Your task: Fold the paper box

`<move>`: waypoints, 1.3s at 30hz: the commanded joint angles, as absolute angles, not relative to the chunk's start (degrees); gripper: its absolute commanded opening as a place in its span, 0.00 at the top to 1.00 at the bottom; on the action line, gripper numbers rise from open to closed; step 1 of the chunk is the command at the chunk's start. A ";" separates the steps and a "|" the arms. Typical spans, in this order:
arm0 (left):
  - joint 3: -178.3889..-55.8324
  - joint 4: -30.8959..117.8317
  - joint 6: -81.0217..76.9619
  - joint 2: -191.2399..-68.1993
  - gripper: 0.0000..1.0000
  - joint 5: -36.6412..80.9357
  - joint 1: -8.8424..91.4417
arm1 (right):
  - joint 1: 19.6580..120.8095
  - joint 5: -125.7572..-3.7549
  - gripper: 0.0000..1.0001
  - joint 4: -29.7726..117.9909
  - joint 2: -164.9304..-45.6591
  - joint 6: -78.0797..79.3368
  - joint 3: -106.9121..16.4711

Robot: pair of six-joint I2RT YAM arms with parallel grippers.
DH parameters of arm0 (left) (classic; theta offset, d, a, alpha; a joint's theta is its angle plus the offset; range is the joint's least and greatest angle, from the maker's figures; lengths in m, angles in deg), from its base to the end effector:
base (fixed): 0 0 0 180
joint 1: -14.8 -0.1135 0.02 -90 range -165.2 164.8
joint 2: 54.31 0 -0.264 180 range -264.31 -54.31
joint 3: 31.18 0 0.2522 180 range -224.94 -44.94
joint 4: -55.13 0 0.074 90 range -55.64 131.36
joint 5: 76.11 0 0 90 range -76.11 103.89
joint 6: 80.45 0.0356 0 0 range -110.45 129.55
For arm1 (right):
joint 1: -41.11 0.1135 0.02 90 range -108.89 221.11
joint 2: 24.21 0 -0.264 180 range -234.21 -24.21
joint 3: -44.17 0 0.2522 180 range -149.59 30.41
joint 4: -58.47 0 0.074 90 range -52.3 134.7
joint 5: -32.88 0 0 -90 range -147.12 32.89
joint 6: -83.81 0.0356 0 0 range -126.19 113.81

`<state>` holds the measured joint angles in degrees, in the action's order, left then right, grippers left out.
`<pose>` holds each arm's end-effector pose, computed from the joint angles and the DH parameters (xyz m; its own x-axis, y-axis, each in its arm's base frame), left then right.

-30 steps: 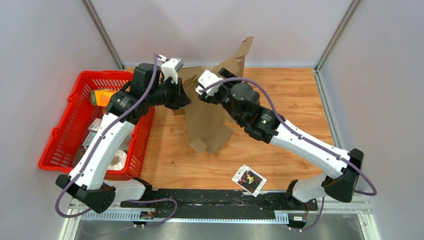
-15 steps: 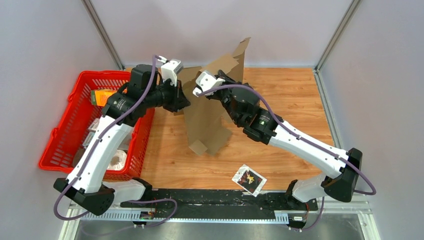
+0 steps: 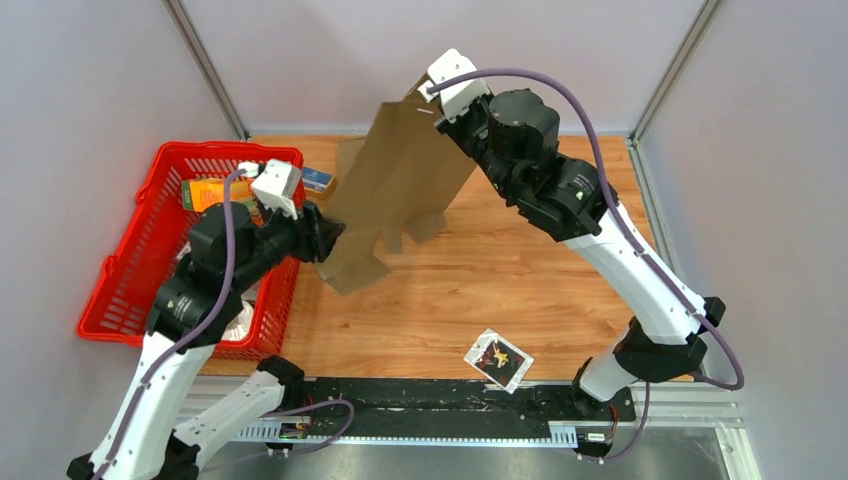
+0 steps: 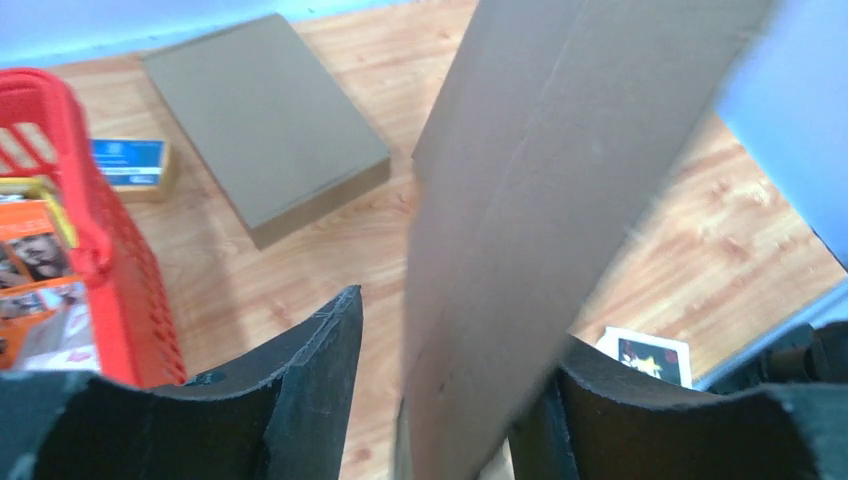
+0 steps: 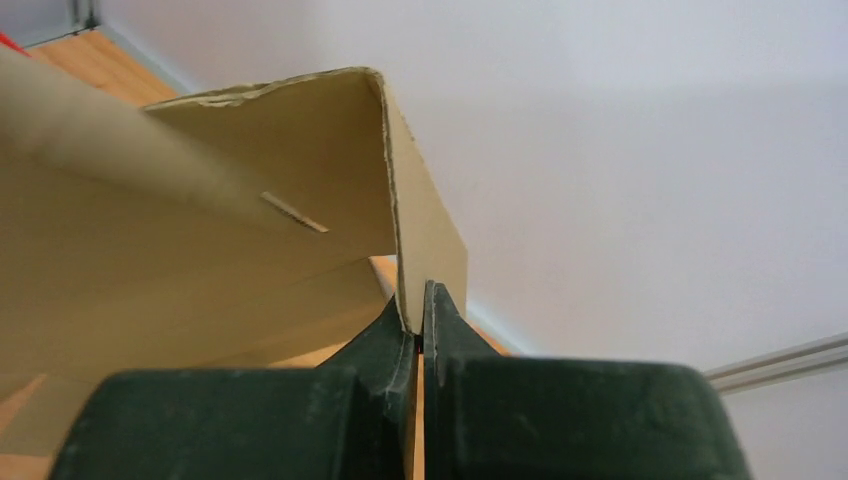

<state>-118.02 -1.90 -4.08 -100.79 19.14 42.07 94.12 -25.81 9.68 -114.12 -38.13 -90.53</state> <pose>0.1187 -0.0649 0.4369 -0.3737 -0.0714 -0.9248 0.4590 0.8521 -0.2513 0.1969 0.2307 0.5479 0.1604 -0.5383 -0.8274 -0.3366 0.7581 -0.5585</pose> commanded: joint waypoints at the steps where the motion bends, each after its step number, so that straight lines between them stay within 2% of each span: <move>1: -116.48 1.38 -3.90 -98.35 0.43 9.68 41.87 | 90.69 -34.31 1.00 -1.97 -112.11 -25.54 -92.20; 5: -117.18 1.20 -3.11 -98.17 0.59 9.49 41.87 | 86.12 -42.60 1.00 0.05 -107.37 -19.91 -83.78; 6: -117.71 1.02 -3.11 -98.78 0.67 10.45 41.87 | 83.67 -44.27 1.00 0.40 -105.62 -18.77 -82.36; 8: -118.24 0.85 -2.49 -99.57 0.75 12.03 41.87 | 81.20 -49.36 1.00 0.67 -104.38 -15.34 -80.69; 9: -118.76 0.67 -2.32 -100.36 0.85 13.17 41.87 | 80.31 -50.42 1.00 0.58 -103.41 -14.98 -79.38; 12: -119.73 1.28 -1.44 -102.20 0.96 15.54 41.87 | 79.34 -51.31 1.00 1.46 -102.00 -15.15 -76.91; 16: -122.37 2.95 -1.17 -104.93 1.00 14.86 41.87 | 78.20 -51.66 1.00 0.50 -101.30 -14.71 -76.03; 17: -123.24 2.69 -1.26 -105.46 0.99 14.33 41.87 | 77.94 -51.93 1.00 0.50 -100.95 -14.19 -75.85; 20: -125.27 2.43 -2.49 -107.05 0.59 8.46 41.87 | 77.58 -51.93 1.00 0.14 -99.80 -13.75 -75.06; 21: -124.84 2.95 -2.67 -106.87 0.41 3.74 41.87 | 77.06 -51.93 1.00 0.14 -99.54 -13.66 -74.79; 22: -124.66 4.17 -2.58 -106.87 0.31 1.43 41.78 | 76.79 -52.19 1.00 -0.12 -99.36 -13.57 -74.62; 25: -125.62 5.50 -0.21 -107.83 0.29 -4.13 41.52 | 75.65 -53.85 1.00 -0.21 -98.83 -13.04 -74.26; 30: -127.03 8.84 1.02 -109.77 0.30 0.79 41.43 | 75.47 -54.48 1.00 -0.21 -98.31 -12.78 -74.62; 32: -127.29 9.28 1.11 -110.65 0.35 0.61 41.43 | 75.38 -54.57 1.00 -0.21 -98.04 -12.69 -74.62; 33: -126.95 9.98 1.55 -110.74 0.45 2.62 41.43 | 75.30 -54.57 1.00 -0.12 -98.04 -12.60 -74.62; 35: -127.21 11.30 1.64 -111.09 0.56 4.21 41.43 | 75.21 -54.57 1.00 -0.29 -97.95 -12.69 -74.70; 36: -127.38 11.65 1.64 -111.53 0.69 4.91 41.43 | 75.21 -54.57 1.00 -0.30 -97.87 -12.60 -74.53; 38: -128.26 11.31 2.86 -112.23 0.84 5.71 41.43 | 75.21 -53.52 1.00 -0.38 -97.34 -13.39 -73.92; 39: -129.13 10.87 3.57 -112.76 0.95 6.15 41.43 | 75.21 -52.03 0.94 -0.56 -97.25 -13.83 -73.56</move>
